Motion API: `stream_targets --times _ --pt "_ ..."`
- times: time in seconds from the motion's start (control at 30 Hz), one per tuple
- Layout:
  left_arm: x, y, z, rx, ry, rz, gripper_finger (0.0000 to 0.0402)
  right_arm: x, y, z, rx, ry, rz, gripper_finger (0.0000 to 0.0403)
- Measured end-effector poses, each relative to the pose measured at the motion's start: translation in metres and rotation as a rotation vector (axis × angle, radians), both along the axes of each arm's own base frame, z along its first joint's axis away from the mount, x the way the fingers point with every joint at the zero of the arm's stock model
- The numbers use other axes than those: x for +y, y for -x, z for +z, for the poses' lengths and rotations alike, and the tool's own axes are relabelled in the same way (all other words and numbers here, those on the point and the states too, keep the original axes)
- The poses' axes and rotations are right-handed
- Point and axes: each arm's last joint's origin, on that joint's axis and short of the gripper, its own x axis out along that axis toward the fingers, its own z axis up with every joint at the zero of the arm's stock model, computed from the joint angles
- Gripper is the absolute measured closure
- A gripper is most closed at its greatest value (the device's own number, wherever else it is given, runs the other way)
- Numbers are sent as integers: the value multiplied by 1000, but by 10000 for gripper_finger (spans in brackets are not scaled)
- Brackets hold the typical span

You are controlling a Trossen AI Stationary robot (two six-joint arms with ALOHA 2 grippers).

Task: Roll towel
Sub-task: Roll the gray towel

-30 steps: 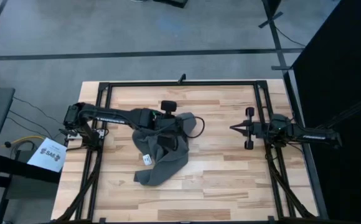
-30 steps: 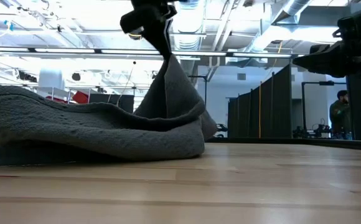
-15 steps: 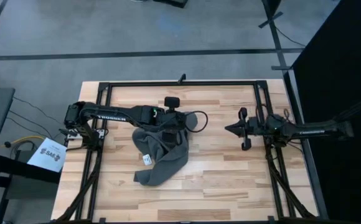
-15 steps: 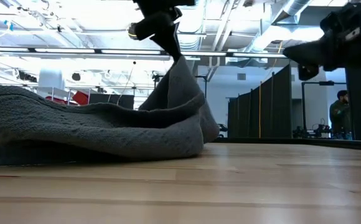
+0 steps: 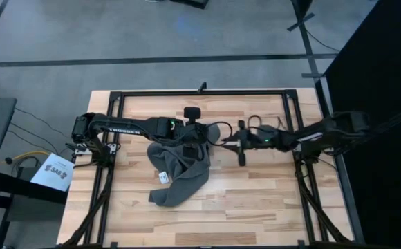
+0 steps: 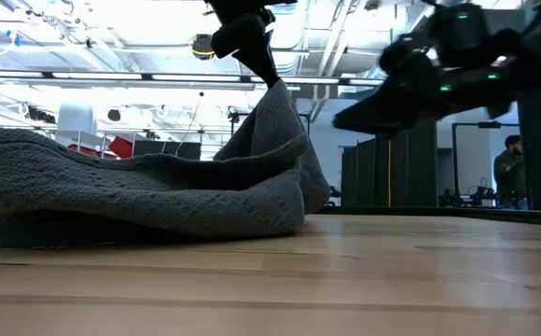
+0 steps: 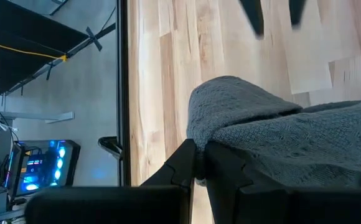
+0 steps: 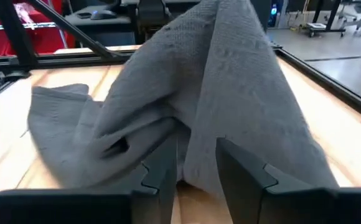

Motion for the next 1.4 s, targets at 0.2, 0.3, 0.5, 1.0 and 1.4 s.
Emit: stream_targets --times 0.2,0.3,0.5,1.0,1.4 --pt "0 0 0 2 -4 -2 386 -1 -45 -12 54 -75 -101 300" --pt "0 1 0 8 -9 4 386 4 -56 -15 77 -73 -94 300" --pt "3 1 0 8 -37 39 386 23 -65 -12 118 -1 -197 300" --pt "5 2 0 9 -39 45 386 38 -75 -19 199 74 -501 303" --pt "5 4 -1 33 -40 45 386 28 -70 -18 275 138 -504 401"
